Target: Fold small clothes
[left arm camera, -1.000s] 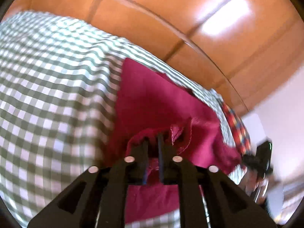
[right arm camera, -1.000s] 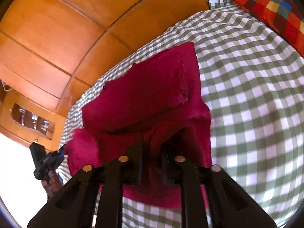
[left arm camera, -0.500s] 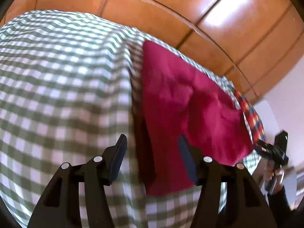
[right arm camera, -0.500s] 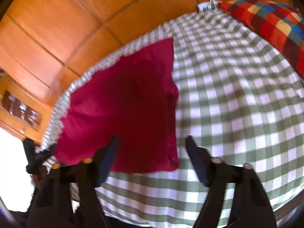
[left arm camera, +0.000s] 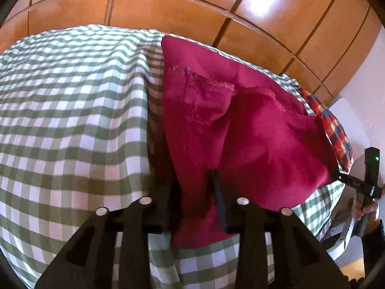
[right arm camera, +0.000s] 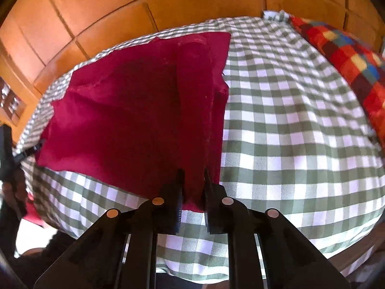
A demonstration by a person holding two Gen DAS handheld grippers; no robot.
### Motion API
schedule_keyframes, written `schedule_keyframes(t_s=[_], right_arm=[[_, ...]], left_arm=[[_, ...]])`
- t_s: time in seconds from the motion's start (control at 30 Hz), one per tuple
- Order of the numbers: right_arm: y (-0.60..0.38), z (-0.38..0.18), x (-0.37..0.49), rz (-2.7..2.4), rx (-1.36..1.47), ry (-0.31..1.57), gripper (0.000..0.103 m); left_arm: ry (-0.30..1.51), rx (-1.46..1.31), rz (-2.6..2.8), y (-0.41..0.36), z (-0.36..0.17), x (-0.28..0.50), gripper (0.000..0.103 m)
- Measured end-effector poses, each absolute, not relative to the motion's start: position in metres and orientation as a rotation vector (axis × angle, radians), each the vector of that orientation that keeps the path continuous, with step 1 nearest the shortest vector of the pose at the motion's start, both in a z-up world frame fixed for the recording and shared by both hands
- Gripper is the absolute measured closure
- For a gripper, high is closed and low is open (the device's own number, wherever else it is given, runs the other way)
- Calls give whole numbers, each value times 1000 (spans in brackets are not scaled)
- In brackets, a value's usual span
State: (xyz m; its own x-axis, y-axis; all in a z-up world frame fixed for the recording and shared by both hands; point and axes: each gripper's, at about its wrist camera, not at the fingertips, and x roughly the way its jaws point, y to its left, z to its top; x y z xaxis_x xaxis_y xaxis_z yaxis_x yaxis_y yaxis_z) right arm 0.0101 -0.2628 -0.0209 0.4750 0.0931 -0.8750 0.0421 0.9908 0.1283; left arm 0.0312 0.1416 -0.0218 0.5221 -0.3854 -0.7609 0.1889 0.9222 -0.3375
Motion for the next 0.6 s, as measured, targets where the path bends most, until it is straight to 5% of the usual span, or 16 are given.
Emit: schedule_keyframes(t_s=[0.1,0.17,0.23,0.5,0.6], right_arm=[[-253,-15,11,11,72,1061,77],[-254,-13,13,12,74,1045,52],[-253,-9,17,-6,58,1018,43],[-254,-3,66,-22,98,950,42],[-254,-6,93,-10,107,950,46]], left_arm=[[941,-181,-324,138,-16,37,57],[937,-168,-311,137,-16,44,56],[932,-160,-296,138,-15,49,55],[931,-202,-295,142,-17,78,58],[925,-210,-312,139,-16,84,73]])
